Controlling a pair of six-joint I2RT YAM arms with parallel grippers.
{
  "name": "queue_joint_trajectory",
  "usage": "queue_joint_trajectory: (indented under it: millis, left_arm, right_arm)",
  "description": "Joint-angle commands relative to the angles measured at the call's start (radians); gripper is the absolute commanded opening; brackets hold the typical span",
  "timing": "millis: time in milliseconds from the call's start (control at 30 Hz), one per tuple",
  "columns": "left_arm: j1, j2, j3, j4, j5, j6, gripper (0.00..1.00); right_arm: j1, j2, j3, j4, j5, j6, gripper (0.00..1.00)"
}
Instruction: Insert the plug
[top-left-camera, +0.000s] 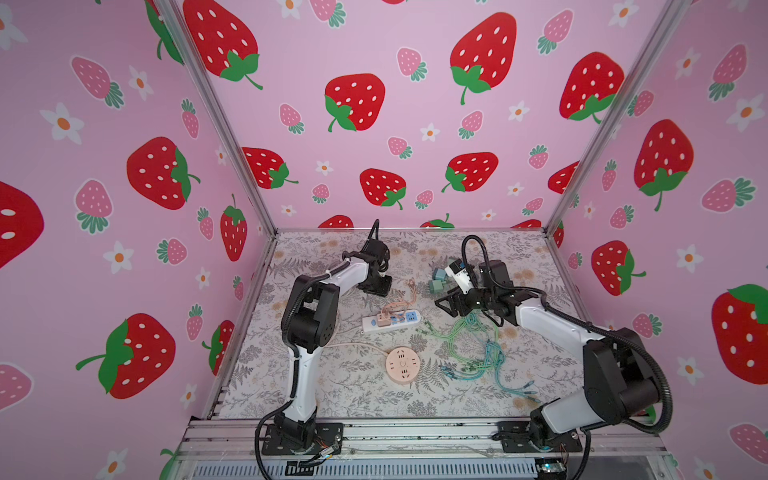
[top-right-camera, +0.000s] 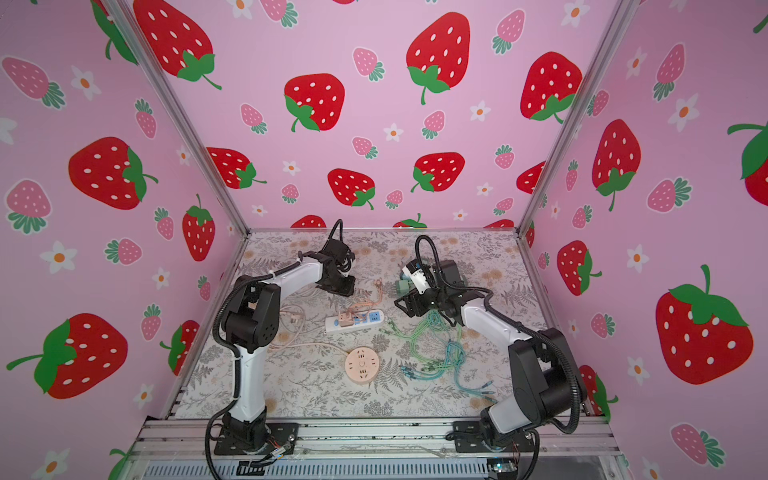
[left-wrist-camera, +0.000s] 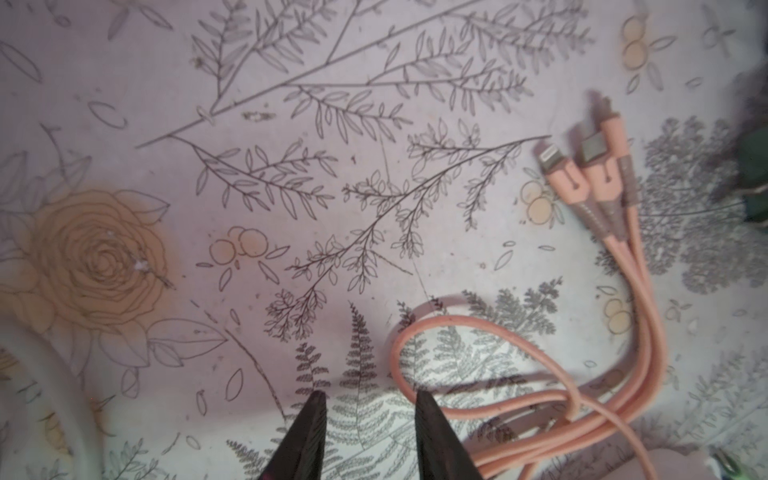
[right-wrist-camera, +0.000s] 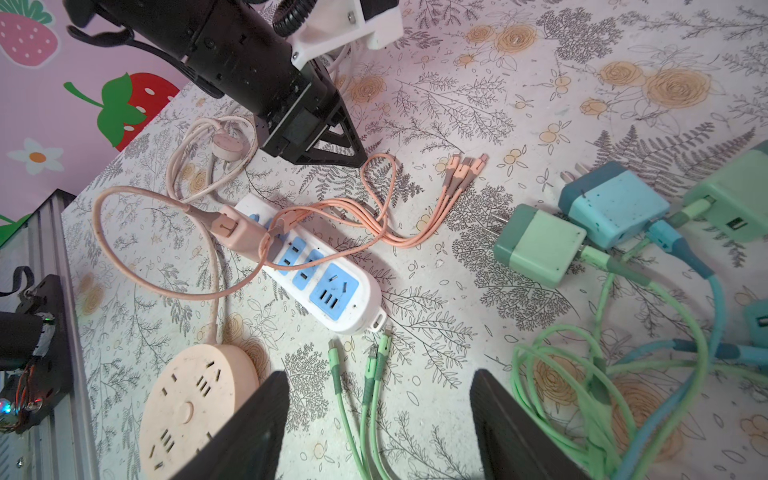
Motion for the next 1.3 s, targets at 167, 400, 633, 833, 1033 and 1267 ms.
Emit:
queue_joint_trajectory:
  millis: [167, 400, 633, 833, 1033, 1267]
  left_arm:
    - [-0.020, 0.028, 0.068, -0.006, 0.093, 0.157, 0.38]
    - [-0.029, 0.084, 0.131, -0.033, 0.039, 0.179, 0.33]
    - [-0.043, 0.146, 0.202, -0.100, -0.032, 0.166, 0.30]
    - [-0.064, 0.165, 0.197, -0.099, -0.070, 0.158, 0.29]
    - [-0.078, 0.147, 0.173, -0.145, -0.061, 0.151, 0.31]
    - [-0.053, 0.095, 0.129, -0.189, -0.101, 0.036, 0.35]
  right_arm:
    - [-0.008, -0.017, -0.017, 0.026, 0.000, 0.000, 0.72]
    - [-0.009, -0.024, -0.023, 0.026, 0.005, 0.004, 0.72]
    - [-0.008, -0.043, -0.032, 0.021, 0.023, 0.001, 0.72]
    - [-0.010, -0.056, -0.037, 0.021, 0.028, -0.004, 0.72]
    - [-0.010, -0.067, -0.046, 0.023, 0.039, -0.004, 0.72]
    - [-0.010, -0.068, -0.051, 0.028, 0.034, 0.000, 0.72]
